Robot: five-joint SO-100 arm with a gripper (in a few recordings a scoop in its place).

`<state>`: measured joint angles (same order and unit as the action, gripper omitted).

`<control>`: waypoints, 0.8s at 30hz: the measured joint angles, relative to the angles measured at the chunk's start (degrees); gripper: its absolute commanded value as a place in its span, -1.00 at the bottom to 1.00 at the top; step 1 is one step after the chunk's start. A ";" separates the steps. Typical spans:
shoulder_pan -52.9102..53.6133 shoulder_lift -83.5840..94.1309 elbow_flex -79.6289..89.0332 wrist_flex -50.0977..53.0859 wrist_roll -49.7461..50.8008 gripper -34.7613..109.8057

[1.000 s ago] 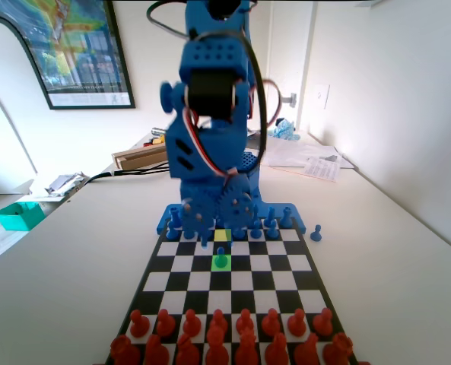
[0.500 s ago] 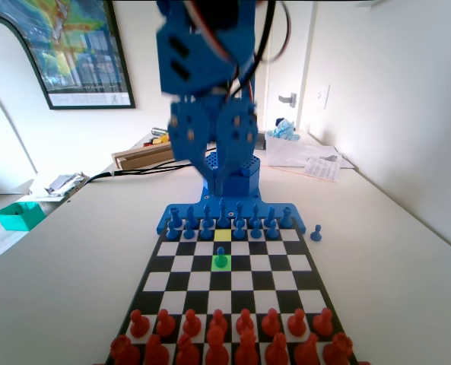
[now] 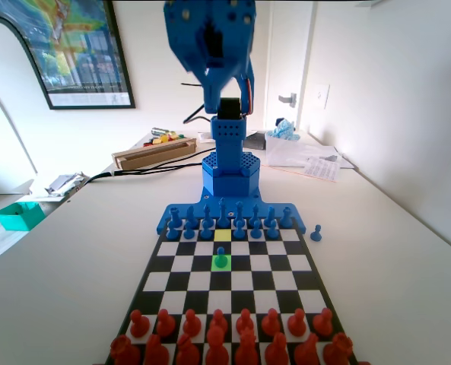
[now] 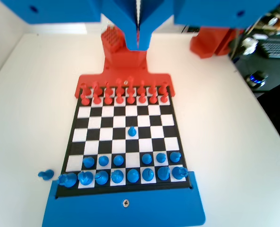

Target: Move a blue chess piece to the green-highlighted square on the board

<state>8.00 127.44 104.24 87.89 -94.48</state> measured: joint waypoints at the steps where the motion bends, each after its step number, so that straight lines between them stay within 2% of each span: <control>1: 0.26 1.05 0.00 0.70 -0.26 -0.51; 8: 2.11 11.16 1.76 2.90 -2.90 -0.51; 24: -2.02 32.43 9.67 8.96 -4.66 -0.51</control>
<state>5.98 159.87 113.91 96.86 -99.14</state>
